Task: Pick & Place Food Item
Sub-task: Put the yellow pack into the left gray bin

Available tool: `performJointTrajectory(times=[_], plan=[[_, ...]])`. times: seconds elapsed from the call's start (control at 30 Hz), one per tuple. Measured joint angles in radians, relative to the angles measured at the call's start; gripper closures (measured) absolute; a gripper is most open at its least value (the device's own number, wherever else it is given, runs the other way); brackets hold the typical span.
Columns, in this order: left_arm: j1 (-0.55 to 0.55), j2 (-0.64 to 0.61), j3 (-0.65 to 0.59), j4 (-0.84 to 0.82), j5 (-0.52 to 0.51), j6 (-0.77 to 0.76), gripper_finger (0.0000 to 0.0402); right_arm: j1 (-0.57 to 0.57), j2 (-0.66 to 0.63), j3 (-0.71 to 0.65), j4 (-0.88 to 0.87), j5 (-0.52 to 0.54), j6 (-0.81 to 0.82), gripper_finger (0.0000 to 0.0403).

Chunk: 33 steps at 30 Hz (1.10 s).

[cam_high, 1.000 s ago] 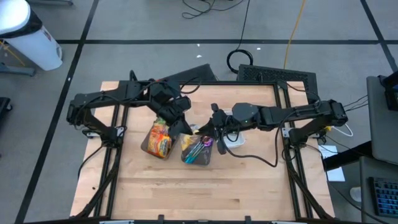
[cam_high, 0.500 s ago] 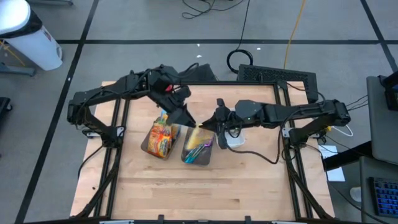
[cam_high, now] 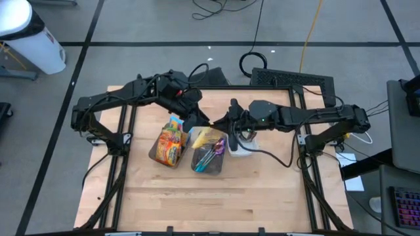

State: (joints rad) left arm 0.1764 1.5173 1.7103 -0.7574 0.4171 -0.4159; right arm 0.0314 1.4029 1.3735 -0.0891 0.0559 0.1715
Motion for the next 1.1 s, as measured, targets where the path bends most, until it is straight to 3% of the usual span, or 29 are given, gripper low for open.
performJointTrajectory(times=[0.4, 1.1], plan=[[-0.001, 0.000, -0.001, -0.137, -0.079, 0.049, 0.0266, -0.025, 0.000, 0.000, 0.003, -0.001, -0.002, 0.0403], [-0.022, 0.001, -0.001, -0.120, -0.126, 0.078, 0.0266, -0.060, 0.000, 0.000, 0.066, -0.005, 0.000, 0.0403]])
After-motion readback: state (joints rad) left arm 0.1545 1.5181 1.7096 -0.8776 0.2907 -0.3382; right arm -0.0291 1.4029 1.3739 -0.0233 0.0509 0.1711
